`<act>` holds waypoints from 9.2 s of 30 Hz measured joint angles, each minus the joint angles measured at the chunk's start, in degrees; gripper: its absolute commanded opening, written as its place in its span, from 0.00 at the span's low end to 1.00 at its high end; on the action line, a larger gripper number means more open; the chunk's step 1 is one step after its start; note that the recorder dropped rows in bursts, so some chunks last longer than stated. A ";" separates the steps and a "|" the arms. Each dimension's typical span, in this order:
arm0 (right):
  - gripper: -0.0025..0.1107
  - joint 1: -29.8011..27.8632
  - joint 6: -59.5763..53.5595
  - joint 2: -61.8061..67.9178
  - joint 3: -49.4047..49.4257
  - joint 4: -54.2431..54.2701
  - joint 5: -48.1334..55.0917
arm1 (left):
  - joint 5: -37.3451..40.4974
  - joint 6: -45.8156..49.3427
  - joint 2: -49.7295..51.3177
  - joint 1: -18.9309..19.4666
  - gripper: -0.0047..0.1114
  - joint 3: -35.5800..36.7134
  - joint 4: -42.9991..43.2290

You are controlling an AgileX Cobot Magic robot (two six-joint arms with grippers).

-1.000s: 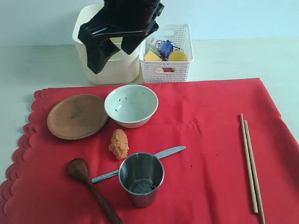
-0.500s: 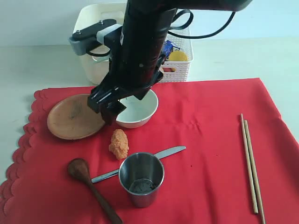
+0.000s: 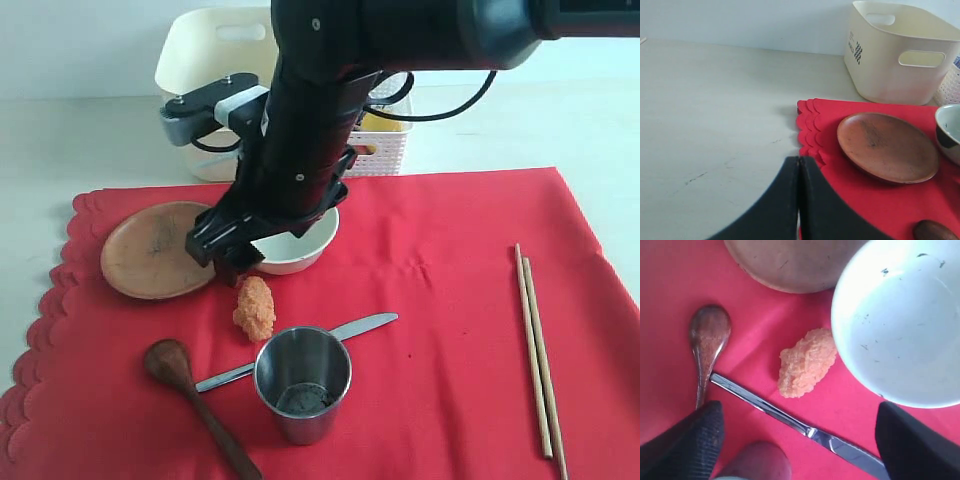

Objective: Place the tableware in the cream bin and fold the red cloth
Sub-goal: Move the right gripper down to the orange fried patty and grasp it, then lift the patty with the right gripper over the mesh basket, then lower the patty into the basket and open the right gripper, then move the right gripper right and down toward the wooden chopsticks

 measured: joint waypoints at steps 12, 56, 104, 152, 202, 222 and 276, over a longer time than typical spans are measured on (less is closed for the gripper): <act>0.71 0.00 -2.16 4.45 0.00 9.75 -0.25 | 0.00 0.00 0.00 0.00 0.04 0.00 0.00; 0.53 0.00 1.55 14.37 0.00 6.07 -6.96 | 0.00 0.00 0.00 0.00 0.04 0.00 0.00; 0.02 0.00 1.64 -8.35 0.00 -1.64 -4.81 | 0.00 0.00 0.00 0.00 0.04 0.00 0.00; 0.02 -21.25 7.03 1.54 0.02 -11.87 -34.40 | 0.00 0.00 0.00 0.00 0.04 0.00 0.00; 0.66 -24.50 -0.30 15.33 0.02 -14.26 -52.92 | 0.00 0.00 0.00 0.00 0.04 0.00 0.00; 0.64 -24.50 0.65 4.91 0.02 -8.34 -29.13 | 0.00 0.00 0.00 0.00 0.04 0.00 0.00; 0.60 -24.50 6.14 -33.76 29.51 -13.86 -6.33 | 0.00 0.00 0.00 0.00 0.04 0.00 0.00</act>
